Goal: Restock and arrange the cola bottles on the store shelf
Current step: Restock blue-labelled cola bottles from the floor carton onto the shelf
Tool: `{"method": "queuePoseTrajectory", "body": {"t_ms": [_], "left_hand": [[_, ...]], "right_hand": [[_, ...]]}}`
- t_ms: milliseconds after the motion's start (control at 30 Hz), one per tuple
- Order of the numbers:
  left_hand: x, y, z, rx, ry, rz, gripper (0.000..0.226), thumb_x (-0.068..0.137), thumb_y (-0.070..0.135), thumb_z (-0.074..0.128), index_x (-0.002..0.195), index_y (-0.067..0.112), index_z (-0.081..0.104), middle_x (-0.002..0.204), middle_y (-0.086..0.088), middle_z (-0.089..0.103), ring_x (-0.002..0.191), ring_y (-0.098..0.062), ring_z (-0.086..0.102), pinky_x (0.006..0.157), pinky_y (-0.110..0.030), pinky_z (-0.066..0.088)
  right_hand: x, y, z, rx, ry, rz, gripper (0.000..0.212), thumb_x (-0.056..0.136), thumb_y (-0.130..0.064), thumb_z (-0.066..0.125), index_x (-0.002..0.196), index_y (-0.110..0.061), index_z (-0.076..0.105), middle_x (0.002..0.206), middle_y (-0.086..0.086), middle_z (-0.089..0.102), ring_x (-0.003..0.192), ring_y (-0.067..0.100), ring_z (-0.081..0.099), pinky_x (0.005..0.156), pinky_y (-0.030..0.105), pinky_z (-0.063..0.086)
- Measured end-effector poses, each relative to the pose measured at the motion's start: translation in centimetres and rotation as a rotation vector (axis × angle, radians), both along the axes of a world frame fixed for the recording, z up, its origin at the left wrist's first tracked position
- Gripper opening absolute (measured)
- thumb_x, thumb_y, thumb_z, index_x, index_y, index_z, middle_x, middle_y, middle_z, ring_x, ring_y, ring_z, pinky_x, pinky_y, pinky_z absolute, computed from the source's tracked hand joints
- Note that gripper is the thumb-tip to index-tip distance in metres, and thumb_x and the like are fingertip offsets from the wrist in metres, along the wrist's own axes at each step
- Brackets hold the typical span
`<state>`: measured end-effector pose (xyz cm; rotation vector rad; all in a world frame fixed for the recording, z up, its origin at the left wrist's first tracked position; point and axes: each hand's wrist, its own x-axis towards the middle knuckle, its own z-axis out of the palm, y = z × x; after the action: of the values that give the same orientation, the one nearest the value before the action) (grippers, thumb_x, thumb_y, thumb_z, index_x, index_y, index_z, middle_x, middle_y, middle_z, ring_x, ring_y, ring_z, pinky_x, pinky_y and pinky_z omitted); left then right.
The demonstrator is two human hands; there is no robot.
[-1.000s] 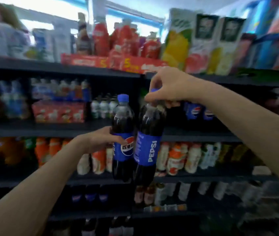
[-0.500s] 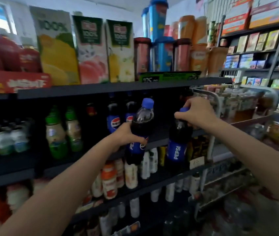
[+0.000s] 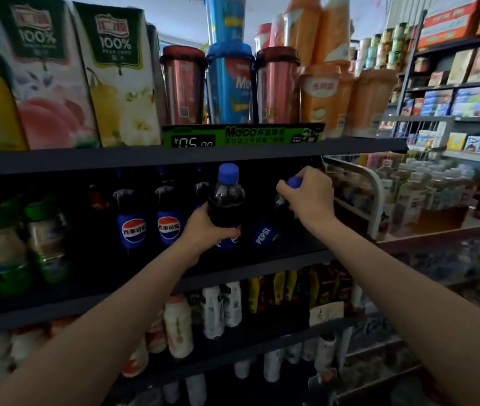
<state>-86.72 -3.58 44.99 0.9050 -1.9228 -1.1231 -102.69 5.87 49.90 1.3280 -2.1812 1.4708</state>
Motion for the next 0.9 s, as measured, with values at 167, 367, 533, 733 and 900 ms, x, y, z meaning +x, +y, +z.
{"method": "queuePoseTrajectory", "body": {"t_ms": [167, 367, 533, 733, 900], "left_hand": [[-2.7, -1.7, -0.8, 0.021, 0.013, 0.022, 0.068, 0.069, 0.005, 0.078, 0.129, 0.010, 0.046, 0.129, -0.006, 0.055, 0.121, -0.021, 0.050, 0.093, -0.025, 0.040], [-4.4, -3.4, -1.5, 0.064, -0.009, 0.034, 0.069, 0.067, 0.005, 0.079, 0.128, 0.010, 0.048, 0.128, -0.007, 0.057, 0.120, -0.021, 0.052, 0.096, -0.028, 0.043], [-5.1, -4.3, -1.4, 0.121, 0.028, 0.082, 0.064, 0.068, 0.002, 0.078, 0.126, 0.009, 0.050, 0.125, -0.008, 0.059, 0.114, -0.020, 0.055, 0.091, -0.026, 0.044], [-5.8, -4.5, -1.0, 0.104, -0.036, 0.142, 0.068, 0.073, 0.007, 0.075, 0.133, 0.011, 0.043, 0.130, -0.005, 0.054, 0.119, -0.019, 0.050, 0.088, -0.022, 0.040], [-6.0, -4.7, -1.2, 0.075, -0.046, 0.190, 0.065, 0.075, 0.008, 0.075, 0.132, 0.011, 0.043, 0.129, -0.005, 0.055, 0.114, -0.014, 0.051, 0.090, -0.021, 0.040]], "right_hand": [[-1.3, -4.1, -0.6, 0.018, 0.029, 0.025, 0.025, 0.083, -0.028, 0.066, 0.086, -0.004, 0.057, 0.089, 0.008, 0.057, 0.081, 0.019, 0.055, 0.067, 0.029, 0.041], [-2.3, -7.5, 0.8, 0.034, -0.049, 0.131, 0.036, 0.079, -0.027, 0.071, 0.095, 0.004, 0.063, 0.093, 0.015, 0.066, 0.088, 0.028, 0.063, 0.077, 0.041, 0.053], [-4.1, -9.7, -1.2, 0.154, -0.088, 0.262, 0.055, 0.077, -0.045, 0.070, 0.117, -0.011, 0.056, 0.114, 0.009, 0.063, 0.104, 0.029, 0.060, 0.076, 0.032, 0.053], [-5.4, -12.0, -3.1, 0.302, -0.368, 0.454, 0.074, 0.080, -0.056, 0.061, 0.139, -0.021, 0.035, 0.125, 0.004, 0.057, 0.066, 0.019, 0.062, 0.040, 0.022, 0.046], [-6.7, -13.0, -3.9, 0.359, -0.526, 0.637, 0.079, 0.079, -0.054, 0.065, 0.143, -0.026, 0.028, 0.126, 0.008, 0.056, 0.059, 0.021, 0.067, 0.052, 0.027, 0.056]]}}
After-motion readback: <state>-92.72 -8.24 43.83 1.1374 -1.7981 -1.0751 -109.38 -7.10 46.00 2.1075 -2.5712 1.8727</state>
